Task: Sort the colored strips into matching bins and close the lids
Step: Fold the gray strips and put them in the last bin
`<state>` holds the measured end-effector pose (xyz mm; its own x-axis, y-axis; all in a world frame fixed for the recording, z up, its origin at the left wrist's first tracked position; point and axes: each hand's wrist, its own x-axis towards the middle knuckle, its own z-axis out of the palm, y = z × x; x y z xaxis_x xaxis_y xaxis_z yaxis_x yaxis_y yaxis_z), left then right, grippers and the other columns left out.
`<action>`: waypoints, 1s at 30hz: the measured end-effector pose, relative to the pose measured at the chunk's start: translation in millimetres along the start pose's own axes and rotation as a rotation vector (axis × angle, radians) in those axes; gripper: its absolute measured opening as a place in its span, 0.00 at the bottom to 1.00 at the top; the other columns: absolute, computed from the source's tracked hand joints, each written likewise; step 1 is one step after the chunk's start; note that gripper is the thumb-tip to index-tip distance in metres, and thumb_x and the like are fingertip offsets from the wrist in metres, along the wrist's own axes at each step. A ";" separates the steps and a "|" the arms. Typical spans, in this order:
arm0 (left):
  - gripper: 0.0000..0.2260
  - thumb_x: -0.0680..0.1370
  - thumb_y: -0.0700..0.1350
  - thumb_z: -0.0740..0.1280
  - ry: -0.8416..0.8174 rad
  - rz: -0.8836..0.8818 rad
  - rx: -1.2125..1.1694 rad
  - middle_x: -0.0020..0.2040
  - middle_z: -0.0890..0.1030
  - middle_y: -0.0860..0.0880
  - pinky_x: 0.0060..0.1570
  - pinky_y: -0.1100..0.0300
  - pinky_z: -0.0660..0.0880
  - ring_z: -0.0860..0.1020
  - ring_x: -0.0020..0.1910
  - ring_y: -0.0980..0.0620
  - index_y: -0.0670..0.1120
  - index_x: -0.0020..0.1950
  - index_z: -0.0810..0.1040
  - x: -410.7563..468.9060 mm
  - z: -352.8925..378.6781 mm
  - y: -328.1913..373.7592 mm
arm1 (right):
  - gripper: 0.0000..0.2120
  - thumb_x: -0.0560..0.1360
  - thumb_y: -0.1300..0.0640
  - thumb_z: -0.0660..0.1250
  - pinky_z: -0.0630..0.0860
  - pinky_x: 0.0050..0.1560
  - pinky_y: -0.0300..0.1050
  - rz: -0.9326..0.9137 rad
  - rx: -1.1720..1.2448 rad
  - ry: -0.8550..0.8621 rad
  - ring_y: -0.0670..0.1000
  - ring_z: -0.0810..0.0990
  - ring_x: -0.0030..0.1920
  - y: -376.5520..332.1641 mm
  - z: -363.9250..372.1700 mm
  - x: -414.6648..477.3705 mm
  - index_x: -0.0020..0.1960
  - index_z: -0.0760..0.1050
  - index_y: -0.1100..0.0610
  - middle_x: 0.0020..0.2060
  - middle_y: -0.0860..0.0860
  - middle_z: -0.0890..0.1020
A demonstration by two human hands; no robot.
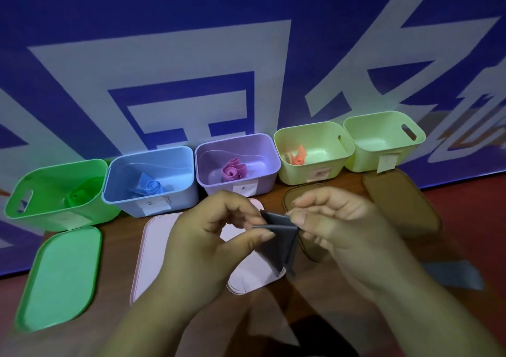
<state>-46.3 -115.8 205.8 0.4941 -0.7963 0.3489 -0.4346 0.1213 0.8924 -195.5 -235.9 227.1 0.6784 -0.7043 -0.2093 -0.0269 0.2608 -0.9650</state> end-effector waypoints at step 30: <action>0.11 0.68 0.47 0.76 0.045 0.077 0.260 0.42 0.81 0.64 0.45 0.75 0.69 0.79 0.44 0.61 0.58 0.47 0.80 -2.4 -29.8 -3.2 | 0.10 0.63 0.59 0.75 0.78 0.43 0.36 -0.116 -0.143 -0.089 0.47 0.84 0.41 4.3 24.9 -2.7 0.44 0.84 0.50 0.41 0.53 0.87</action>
<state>-23.6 -96.6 210.6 0.4823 -0.7630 0.4304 -0.6478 0.0200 0.7615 -179.1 -216.5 227.4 0.7454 -0.6611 -0.0863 -0.0440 0.0804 -0.9958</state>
